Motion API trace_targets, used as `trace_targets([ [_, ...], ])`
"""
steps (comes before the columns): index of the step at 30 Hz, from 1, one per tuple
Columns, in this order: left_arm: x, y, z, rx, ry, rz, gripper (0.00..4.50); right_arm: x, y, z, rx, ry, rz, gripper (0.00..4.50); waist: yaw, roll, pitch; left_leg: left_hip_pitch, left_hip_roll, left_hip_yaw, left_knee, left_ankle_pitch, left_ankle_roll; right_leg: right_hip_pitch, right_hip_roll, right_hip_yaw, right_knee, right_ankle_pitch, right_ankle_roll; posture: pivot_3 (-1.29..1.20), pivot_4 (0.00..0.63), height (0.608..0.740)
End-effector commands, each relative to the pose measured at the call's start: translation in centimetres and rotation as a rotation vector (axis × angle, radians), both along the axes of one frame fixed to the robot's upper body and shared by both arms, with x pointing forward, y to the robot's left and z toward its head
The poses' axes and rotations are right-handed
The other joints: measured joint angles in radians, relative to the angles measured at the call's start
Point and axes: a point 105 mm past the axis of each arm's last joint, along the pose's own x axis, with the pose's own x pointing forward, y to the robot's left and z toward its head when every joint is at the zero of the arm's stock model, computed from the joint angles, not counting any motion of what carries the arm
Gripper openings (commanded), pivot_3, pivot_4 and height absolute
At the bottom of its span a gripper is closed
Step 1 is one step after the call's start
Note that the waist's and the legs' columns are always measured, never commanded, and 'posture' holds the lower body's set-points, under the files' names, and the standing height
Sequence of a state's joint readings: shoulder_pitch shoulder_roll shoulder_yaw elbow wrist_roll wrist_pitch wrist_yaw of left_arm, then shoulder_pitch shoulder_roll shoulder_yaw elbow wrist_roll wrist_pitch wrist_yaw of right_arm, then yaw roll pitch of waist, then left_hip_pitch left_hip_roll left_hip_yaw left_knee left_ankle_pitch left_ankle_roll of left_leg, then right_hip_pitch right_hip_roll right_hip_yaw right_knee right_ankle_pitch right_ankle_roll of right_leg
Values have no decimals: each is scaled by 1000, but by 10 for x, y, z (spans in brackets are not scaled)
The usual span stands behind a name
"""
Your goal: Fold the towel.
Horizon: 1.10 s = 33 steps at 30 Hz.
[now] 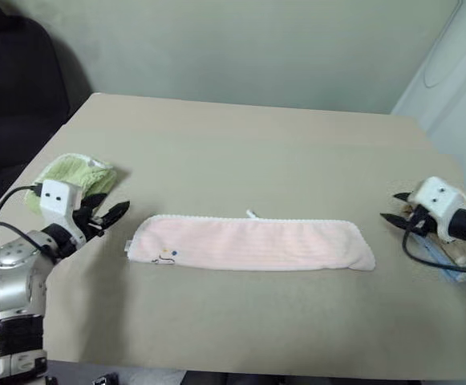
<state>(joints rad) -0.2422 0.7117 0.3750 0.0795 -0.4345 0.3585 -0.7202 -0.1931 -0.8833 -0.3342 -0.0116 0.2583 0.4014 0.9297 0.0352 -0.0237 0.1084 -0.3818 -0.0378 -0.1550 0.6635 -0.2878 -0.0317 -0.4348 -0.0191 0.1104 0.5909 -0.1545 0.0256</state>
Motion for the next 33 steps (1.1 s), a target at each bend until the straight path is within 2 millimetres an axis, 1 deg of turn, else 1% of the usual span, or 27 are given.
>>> trace_targets([
  [1, -2, -36, 30, -16, -106, -131, 3211, -22, 6, 15, 263, 35, -83, 2939, 1, -2, 0, 0, -1, 0, 0, 2, -3, 1, 1, 0, 0, -1, 1, 0, 150, 740],
  [2, -2, -45, 33, -27, -114, -167, 3211, -28, 8, 13, 367, 75, -109, 3132, 1, -2, 1, 1, -1, 0, 1, 2, -3, 2, 1, 0, 0, -1, 1, 0, 150, 740],
  [3, -2, -51, 34, -34, -118, -190, 3211, -32, 11, 12, 434, 105, -126, 3378, 0, -2, 1, 1, -1, 0, 1, 2, -2, 2, 0, 1, 0, -2, 2, 0, 150, 740],
  [5, -3, -73, 36, -50, -123, -279, 3211, -49, 24, 2, 589, 207, -123, 4079, -2, -2, 1, 1, -2, 1, 1, -2, 3, 2, 0, 2, -1, -6, 8, 0, 150, 740],
  [6, -3, -79, 36, -53, -123, -306, 3211, -54, 29, -1, 629, 241, -123, 4371, -2, -3, 2, 0, -2, 1, 1, -1, 3, 2, 0, 2, -1, -6, 9, 0, 150, 740],
  [7, -3, -86, 36, -55, -121, -330, 3211, -60, 32, -5, 667, 272, -129, 4476, -2, -3, 2, 0, -2, 0, 1, -1, 3, 2, 0, 2, 0, -6, 9, 0, 150, 740],
  [9, 1, -108, 30, -68, -102, -408, 3211, -73, 34, -15, 805, 333, -177, 4476, 0, -3, 2, 1, -2, 0, 1, -2, 4, 2, 0, 1, 0, -6, 9, 0, 150, 740],
  [10, 2, -116, 28, -66, -98, -436, 3211, -77, 34, -18, 849, 350, -193, 4476, 2, -3, 2, 0, -2, -1, 1, -1, 4, 2, 1, 1, 0, -6, 9, 0, 150, 740],
  [12, 4, -126, 24, -77, -89, -462, 3211, -83, 35, -23, 927, 366, -229, 4476, 1, -2, 2, 0, -2, -1, 2, -2, 6, 2, 0, 2, 0, -6, 9, 0, 150, 740],
  [14, 2, -138, 21, -102, -80, -497, 3211, -93, 43, -35, 997, 394, -272, 4476, -1, -3, 2, 0, -2, 0, 2, -2, 7, 2, 0, 2, 0, -6, 9, 0, 150, 740],
  [16, 0, -145, 19, -121, -70, -517, 3211, -99, 48, -46, 1031, 415, -334, 4476, -2, -4, 1, 1, -1, -2, 2, -3, 7, 3, 1, 1, 0, -6, 10, 0, 150, 740],
  [17, -1, -147, 17, -125, -63, -524, 3211, -101, 50, -51, 1050, 431, -359, 4476, -2, -4, 1, 1, -1, -2, 2, -3, 8, 2, 1, 1, 1, -8, 13, 0, 150, 740],
  [19, -3, -150, 14, -128, -55, -531, 3211, -106, 55, -58, 1083, 460, -384, 4476, 1, -8, -1, 0, -1, -4, 0, -3, 8, 2, 2, 1, 0, -12, 18, 0, 150, 740],
  [22, -4, -152, 12, -140, -48, -534, 3211, -115, 61, -63, 1107, 512, -409, 4476, 17, -9, -4, 0, -1, -9, -1, -6, 6, 3, 3, 0, 2, -12, 19, 0, 150, 740],
  [24, -5, -154, 11, -148, -43, -534, 3211, -115, 61, -65, 1144, 527, -440, 4476, 19, -7, -5, 0, -2, -9, -1, -11, 1, 3, 2, 1, 2, -14, 19, 0, 150, 740],
  [27, -8, -156, 8, -152, -39, -533, 3211, -117, 63, -68, 1181, 566, -478, 4476, 19, -13, -9, -1, -2, -7, 1, -13, 3, 4, 0, 1, 1, -17, 21, 0, 150, 740],
  [28, -8, -156, 8, -159, -38, -532, 3211, -117, 64, -68, 1185, 576, -489, 4476, 19, -13, -9, -1, -3, -6, 1, -13, 3, 4, 0, 1, 1, -19, 24, 0, 150, 740],
  [30, -10, -156, 7, -168, -36, -528, 3211, -116, 62, -70, 1203, 584, -517, 4476, 19, -13, -9, -1, -3, -5, 2, -14, 4, 4, -1, 1, 1, -20, 26, 0, 150, 740],
  [33, -13, -158, 5, -172, -31, -528, 3211, -107, 63, -74, 1232, 594, -549, 4476, 13, -12, -9, -2, -2, -3, 2, -14, 3, 3, -1, 2, 1, -20, 27, 0, 150, 740],
])
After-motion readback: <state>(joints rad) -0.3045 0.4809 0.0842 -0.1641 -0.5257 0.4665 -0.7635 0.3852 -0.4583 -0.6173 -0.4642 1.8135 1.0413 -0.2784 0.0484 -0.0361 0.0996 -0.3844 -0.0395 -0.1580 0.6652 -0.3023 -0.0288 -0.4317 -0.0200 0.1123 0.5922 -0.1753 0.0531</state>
